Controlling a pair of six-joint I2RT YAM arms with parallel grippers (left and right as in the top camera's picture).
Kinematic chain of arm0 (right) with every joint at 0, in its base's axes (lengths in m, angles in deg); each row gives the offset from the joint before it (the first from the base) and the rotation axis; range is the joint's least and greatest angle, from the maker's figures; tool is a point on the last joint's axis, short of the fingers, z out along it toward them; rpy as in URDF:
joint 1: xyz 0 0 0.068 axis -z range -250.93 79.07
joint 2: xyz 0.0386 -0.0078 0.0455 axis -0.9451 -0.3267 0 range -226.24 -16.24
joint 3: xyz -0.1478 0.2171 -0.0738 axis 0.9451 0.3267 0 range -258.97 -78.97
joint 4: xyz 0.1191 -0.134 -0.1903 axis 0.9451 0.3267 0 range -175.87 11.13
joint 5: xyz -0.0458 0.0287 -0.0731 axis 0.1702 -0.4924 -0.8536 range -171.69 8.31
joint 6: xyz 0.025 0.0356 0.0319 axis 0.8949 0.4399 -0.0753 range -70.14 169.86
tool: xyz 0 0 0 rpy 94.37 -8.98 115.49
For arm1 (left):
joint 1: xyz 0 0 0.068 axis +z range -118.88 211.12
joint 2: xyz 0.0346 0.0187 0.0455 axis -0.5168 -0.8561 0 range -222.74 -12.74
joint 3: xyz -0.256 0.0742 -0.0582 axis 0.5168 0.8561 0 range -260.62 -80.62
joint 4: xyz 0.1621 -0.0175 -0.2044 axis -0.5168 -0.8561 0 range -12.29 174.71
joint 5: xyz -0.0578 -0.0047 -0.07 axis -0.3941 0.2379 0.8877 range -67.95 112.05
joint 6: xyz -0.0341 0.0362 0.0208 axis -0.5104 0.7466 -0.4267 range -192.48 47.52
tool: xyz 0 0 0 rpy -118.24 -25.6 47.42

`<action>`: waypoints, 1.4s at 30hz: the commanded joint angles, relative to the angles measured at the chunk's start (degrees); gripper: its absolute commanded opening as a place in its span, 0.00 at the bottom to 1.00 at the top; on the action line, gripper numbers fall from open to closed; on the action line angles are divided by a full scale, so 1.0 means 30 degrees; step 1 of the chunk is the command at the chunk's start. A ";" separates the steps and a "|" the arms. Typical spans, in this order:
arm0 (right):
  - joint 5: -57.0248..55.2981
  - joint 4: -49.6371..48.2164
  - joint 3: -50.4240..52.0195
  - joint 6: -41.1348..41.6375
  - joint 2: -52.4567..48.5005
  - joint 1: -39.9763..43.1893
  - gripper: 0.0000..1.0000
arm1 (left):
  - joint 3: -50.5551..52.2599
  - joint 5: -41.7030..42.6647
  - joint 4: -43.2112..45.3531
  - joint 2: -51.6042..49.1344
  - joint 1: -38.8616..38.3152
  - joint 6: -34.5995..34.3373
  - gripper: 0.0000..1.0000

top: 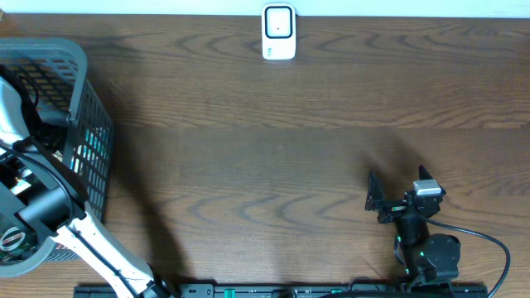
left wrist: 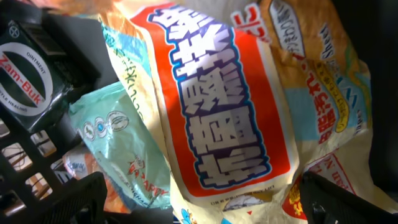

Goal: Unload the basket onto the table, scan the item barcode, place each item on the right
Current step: 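Grasp the yellow snack bag in the basket with the left gripper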

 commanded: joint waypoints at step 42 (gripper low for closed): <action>-0.0022 0.0087 0.0022 0.0248 0.0117 -0.0131 0.99 | 0.8655 0.0313 0.7847 0.6295 0.0087 0.0503 0.98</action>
